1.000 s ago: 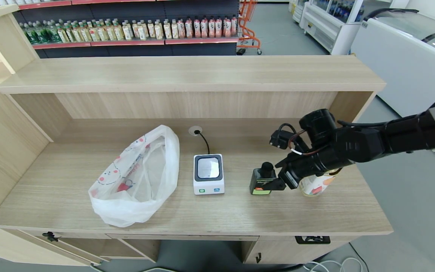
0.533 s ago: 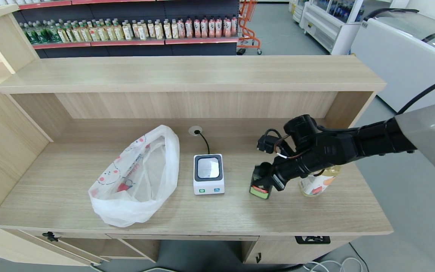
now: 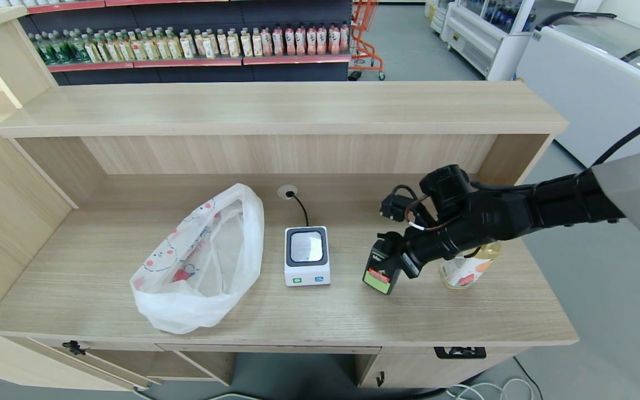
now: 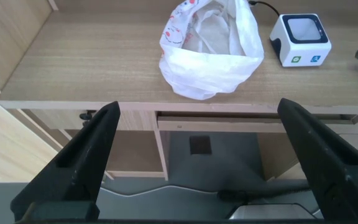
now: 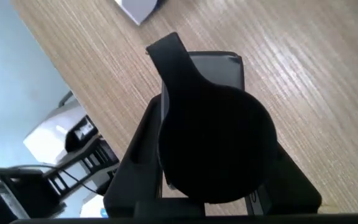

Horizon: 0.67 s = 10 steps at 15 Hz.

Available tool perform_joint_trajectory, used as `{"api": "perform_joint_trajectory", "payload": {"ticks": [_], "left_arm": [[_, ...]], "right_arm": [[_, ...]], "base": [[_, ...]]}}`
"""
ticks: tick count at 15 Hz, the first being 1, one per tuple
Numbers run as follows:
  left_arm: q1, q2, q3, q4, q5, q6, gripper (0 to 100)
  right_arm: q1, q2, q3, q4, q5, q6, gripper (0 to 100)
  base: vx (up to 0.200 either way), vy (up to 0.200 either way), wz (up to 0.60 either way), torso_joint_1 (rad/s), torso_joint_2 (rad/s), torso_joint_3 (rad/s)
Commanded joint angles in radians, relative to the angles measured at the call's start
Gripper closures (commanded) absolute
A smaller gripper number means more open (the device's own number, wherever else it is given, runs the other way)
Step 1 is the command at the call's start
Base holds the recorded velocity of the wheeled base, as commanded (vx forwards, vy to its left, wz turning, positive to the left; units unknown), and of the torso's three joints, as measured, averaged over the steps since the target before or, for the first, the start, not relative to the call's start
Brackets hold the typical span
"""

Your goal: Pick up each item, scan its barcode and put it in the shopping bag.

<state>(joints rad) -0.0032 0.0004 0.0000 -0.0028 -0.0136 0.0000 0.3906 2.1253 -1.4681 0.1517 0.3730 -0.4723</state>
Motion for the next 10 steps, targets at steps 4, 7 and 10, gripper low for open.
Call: {"api": "perform_joint_trajectory", "payload": {"ticks": [4,7,10], "left_arm": [[0.000,0.000,0.000,0.000,0.000,0.000,0],[0.000,0.000,0.000,0.000,0.000,0.000,0],[0.000,0.000,0.000,0.000,0.000,0.000,0]], "right_arm": [[-0.018,-0.205,0.005,-0.004,0.024,0.141,100],[-0.018,-0.369,0.061,-0.008,0.021,0.101,100],[-0.082,-0.654,0.374,-0.032,0.020,-0.285,100]], "base": [[0.000,0.000,0.00,0.000,0.00,0.000],[0.000,0.000,0.00,0.000,0.00,0.000],[0.000,0.000,0.00,0.000,0.00,0.000]]}}
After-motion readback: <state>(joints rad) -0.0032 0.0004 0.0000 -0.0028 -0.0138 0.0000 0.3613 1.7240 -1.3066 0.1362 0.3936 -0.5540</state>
